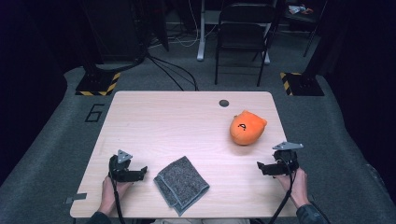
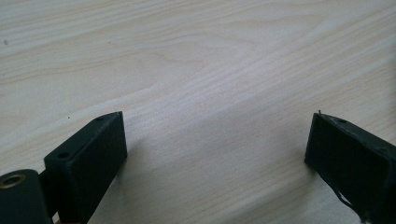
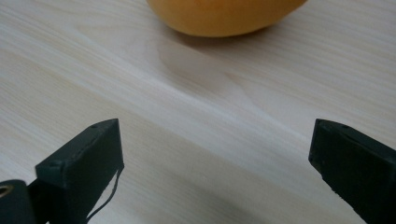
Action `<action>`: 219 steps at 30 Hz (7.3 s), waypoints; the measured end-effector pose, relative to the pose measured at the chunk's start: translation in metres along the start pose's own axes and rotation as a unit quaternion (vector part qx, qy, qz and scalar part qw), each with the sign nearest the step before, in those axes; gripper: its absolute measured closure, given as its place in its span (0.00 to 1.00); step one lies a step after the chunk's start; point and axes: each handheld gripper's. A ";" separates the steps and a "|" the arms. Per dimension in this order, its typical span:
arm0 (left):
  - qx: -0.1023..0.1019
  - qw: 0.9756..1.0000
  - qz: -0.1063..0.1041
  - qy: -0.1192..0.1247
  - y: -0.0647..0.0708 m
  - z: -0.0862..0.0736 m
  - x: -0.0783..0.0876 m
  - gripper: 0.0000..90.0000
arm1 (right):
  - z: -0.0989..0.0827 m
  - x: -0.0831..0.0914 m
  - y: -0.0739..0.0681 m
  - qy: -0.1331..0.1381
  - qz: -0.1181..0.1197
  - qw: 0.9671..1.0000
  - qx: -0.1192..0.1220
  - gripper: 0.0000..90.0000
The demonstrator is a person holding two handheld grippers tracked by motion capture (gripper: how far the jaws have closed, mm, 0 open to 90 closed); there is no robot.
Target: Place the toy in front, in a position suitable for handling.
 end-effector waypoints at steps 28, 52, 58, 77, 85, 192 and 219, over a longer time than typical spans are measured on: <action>-0.003 1.000 -0.004 0.000 0.000 -0.001 0.001 0.06 | 0.090 -0.039 -0.014 0.033 0.009 0.999 -0.003 0.07; -0.005 1.000 -0.006 0.002 0.000 -0.001 0.001 0.06 | 0.087 -0.068 -0.013 0.010 -0.006 1.000 -0.011 0.58; -0.005 1.000 -0.006 0.002 0.000 -0.001 0.001 0.06 | 0.086 -0.064 -0.010 0.033 0.008 0.999 -0.026 0.73; -0.005 1.000 -0.007 0.001 0.000 -0.001 0.001 0.06 | 0.095 -0.045 -0.048 0.074 0.092 0.993 0.030 0.80; -0.004 1.000 -0.006 0.001 0.000 -0.001 0.001 0.06 | 0.096 -0.039 -0.071 0.079 0.157 0.982 0.076 0.80; -0.002 1.000 -0.006 0.000 0.001 -0.001 0.002 0.06 | -0.020 -0.049 -0.226 -0.090 0.218 0.936 0.262 0.83; -0.002 1.000 -0.006 0.000 0.001 -0.001 0.002 0.06 | -0.039 0.006 -0.096 -0.067 0.090 0.980 0.166 0.82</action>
Point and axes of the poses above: each handheld gripper's, and its own axes: x roughly backward along the jaws, z roughly out of its top, y roughly to its right, and after that the axes turned 15 degrees about -x, right-handed
